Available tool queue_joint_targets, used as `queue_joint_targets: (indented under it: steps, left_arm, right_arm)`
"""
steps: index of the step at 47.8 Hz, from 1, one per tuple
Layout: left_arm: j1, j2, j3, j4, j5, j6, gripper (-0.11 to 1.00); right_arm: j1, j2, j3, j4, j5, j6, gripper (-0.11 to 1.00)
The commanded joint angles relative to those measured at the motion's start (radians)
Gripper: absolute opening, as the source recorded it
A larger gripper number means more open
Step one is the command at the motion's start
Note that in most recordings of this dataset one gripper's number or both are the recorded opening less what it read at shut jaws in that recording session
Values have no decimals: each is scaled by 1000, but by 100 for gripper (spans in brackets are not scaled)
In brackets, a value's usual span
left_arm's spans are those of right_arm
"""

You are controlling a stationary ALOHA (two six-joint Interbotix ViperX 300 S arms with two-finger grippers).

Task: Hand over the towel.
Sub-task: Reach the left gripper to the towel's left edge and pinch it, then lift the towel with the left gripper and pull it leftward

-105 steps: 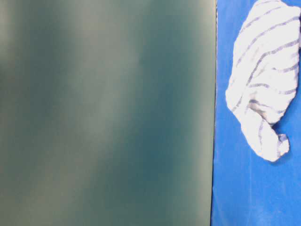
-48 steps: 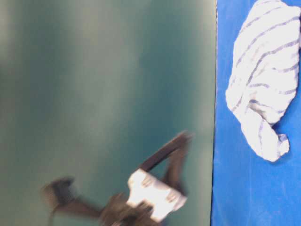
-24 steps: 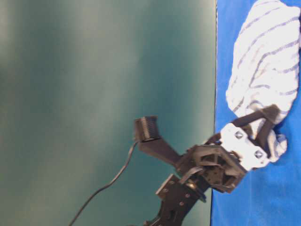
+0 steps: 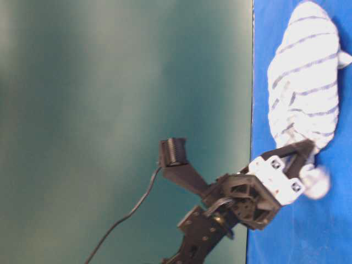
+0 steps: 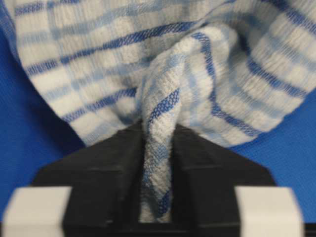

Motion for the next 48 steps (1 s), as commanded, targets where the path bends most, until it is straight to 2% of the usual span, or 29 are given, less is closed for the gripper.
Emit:
queue_joint_targets:
  steps: [1,12,20,31,39,48]
  left_arm:
    - [2,-80,-2,2,-6,23,5]
    - [0,-330,41,3,18,81,5]
    - [-15,-534,100,2,18,81,5]
    - [-80,-767,178,0,2,67,5]
    - [-109,-850,227,-2,-32,63,5]
    - [-115,-856,232,-2,-32,61,5]
  right_arm:
    - [-2,8,-18,-2,-5,3,0]
    - [-2,8,-20,0,-3,3,0]
    - [-2,9,-20,0,-5,3,0]
    - [-2,15,-18,0,-5,3,0]
    - [-2,38,-15,-2,-11,-2,0]
    - [-2,69,-21,-2,-52,-2,0]
